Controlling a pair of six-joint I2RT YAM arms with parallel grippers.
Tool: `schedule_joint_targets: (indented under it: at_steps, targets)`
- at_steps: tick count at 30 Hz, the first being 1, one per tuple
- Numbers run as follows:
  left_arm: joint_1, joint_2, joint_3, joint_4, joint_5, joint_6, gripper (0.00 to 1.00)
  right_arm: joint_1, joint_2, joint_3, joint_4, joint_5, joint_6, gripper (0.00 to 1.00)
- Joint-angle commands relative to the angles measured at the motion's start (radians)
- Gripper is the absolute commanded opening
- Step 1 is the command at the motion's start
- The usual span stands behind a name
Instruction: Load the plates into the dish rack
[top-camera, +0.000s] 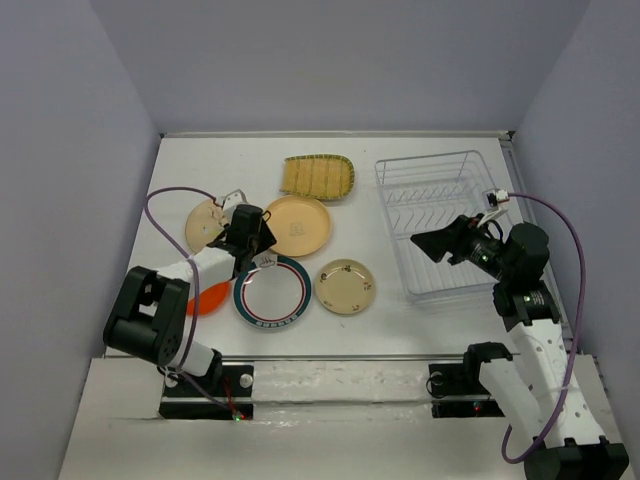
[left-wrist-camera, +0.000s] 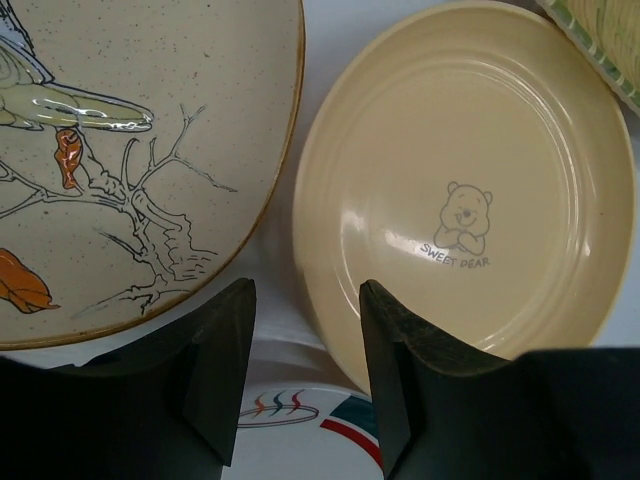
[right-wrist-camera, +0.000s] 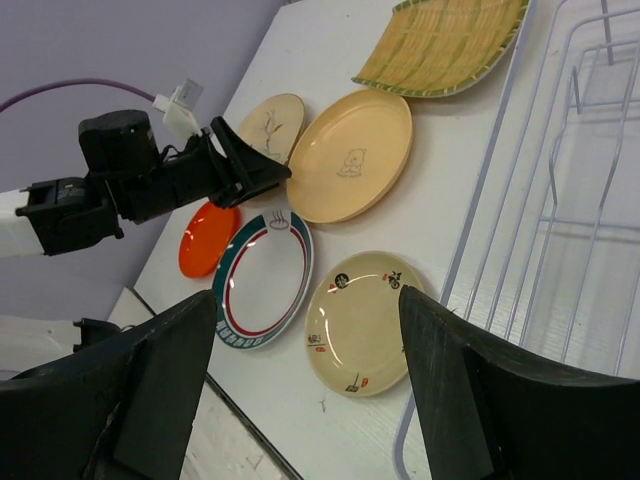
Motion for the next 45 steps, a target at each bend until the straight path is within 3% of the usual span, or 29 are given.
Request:
schedule_joint_targets:
  at_steps: [1, 8, 13, 18, 20, 36, 43, 45]
  targets:
    - [0.001, 0.035, 0.044, 0.065, -0.049, -0.004, 0.54, -0.005, 0.006, 0.011, 0.049, -0.022, 0.010, 0.79]
    - [0.002, 0.093, 0.063, 0.119, -0.046, -0.007, 0.45, -0.005, 0.016, 0.003, 0.050, -0.024, 0.013, 0.78]
    - [0.001, 0.111, 0.060, 0.133, -0.060, -0.007, 0.26, -0.005, 0.023, 0.005, 0.050, -0.028, 0.019, 0.78]
    - [0.001, 0.084, 0.048, 0.119, -0.069, 0.001, 0.16, -0.005, 0.048, 0.018, 0.055, -0.025, 0.019, 0.78]
    - [0.002, 0.073, 0.051, 0.107, -0.072, 0.005, 0.06, -0.005, 0.054, 0.023, 0.058, -0.025, 0.019, 0.78]
    - [-0.001, -0.214, 0.134, -0.082, 0.026, 0.079, 0.06, 0.004, 0.144, 0.081, 0.147, -0.110, 0.080, 0.84]
    - [0.001, -0.392, 0.110, -0.131, 0.116, 0.117, 0.06, 0.130, 0.261, 0.178, 0.161, -0.018, 0.059, 0.86]
    - [-0.001, -0.428, 0.100, -0.105, 0.189, 0.134, 0.06, 0.217, 0.323, 0.205, 0.158, 0.056, 0.031, 0.87]
